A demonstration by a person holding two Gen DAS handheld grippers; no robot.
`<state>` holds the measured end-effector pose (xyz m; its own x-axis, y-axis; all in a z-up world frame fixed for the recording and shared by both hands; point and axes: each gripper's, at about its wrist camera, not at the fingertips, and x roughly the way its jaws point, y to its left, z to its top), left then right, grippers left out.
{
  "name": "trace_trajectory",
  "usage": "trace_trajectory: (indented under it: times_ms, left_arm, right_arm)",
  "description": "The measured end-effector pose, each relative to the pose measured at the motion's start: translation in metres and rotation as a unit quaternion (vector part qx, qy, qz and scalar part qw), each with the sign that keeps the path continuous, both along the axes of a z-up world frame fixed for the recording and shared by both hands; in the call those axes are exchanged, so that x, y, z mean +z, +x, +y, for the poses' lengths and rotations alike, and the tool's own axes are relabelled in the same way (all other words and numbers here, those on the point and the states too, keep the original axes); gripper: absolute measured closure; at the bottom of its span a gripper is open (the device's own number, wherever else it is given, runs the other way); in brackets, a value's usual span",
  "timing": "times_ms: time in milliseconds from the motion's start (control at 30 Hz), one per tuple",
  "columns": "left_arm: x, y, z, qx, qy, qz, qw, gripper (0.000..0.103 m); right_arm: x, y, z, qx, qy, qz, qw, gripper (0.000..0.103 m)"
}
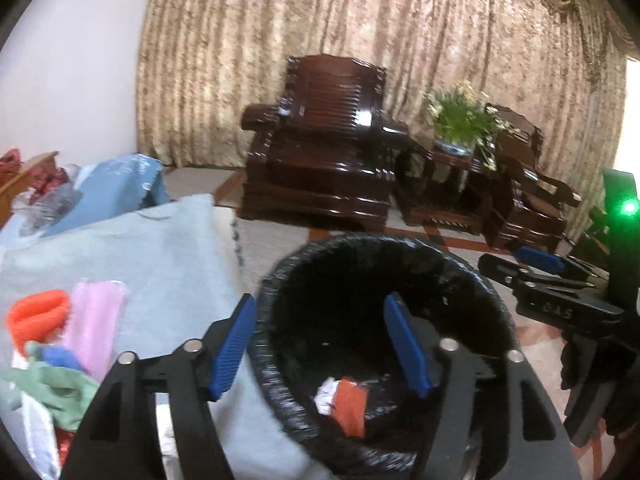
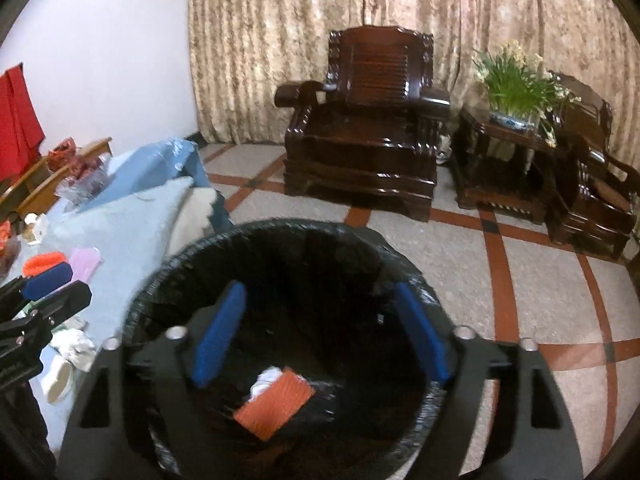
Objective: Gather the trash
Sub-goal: 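Move both grippers back from the bin to the trash pile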
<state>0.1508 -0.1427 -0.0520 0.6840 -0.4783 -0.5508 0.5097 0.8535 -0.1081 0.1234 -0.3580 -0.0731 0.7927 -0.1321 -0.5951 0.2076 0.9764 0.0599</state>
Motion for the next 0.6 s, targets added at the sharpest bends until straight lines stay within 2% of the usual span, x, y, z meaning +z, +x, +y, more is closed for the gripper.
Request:
trace_trajectory:
  times_ms: [67,300,600]
  left_arm:
    - [0.005,-0.002,0.016,0.018,0.005,-0.010,0.9998,0.029]
    - [0.015,-0.018,0.089,0.097,0.026,-0.043,0.9940,0.026]
    - [-0.003,-0.032,0.182,0.191,0.052,-0.036,0.9795,0.026]
  right_arm:
    - [0.007,0.001,0.011,0.015,0.005,-0.011,1.000,0.015]
    - [0.025,0.010,0.076,0.089,0.022,-0.045,0.995,0.013]
    - [0.021,0.022,0.165,0.173,0.032,-0.044,0.984,0.013]
